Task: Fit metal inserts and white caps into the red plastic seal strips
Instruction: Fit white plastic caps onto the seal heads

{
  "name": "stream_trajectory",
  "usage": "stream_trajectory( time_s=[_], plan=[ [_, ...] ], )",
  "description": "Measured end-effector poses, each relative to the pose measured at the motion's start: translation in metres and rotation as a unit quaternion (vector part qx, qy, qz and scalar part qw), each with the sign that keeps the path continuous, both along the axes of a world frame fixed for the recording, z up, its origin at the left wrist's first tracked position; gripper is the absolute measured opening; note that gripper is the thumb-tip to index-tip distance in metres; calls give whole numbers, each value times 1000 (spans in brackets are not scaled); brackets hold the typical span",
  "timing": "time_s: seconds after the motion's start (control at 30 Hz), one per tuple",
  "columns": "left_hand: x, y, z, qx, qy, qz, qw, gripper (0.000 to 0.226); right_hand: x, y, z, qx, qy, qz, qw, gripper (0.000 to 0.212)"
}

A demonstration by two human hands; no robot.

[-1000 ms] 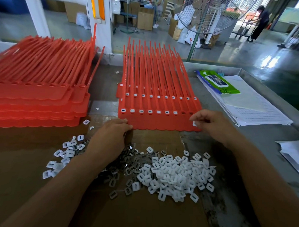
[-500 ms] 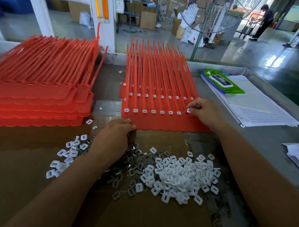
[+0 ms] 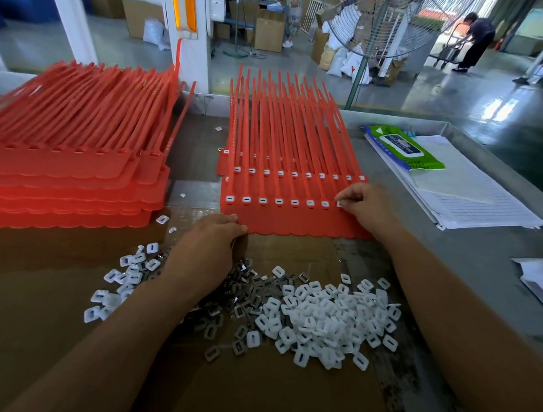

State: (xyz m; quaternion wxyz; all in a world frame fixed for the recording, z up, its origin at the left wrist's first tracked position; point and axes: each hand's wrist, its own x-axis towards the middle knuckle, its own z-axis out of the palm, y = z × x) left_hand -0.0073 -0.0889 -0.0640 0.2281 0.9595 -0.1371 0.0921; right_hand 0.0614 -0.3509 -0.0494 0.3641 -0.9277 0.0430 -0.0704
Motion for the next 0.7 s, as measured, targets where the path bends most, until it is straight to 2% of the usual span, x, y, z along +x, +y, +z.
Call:
stream_trajectory(
  time_s=[0.13,0.33,0.5,0.7],
  plan=[
    [0,0,0,-2,0,-2,1000,42,-2,1,-1,44,-2,-23,999,24],
    [0,0,-1,-3,-3,-2,1000,42,4,3,7,51,35,-43,997,26],
    [0,0,-1,-1,-1,0,1000,42,11,4,14,41,68,-71,994,23],
    [1,-1,-2,-3,0,1,1000,42,19,8,21,-25,105,-77,991,20]
  ],
)
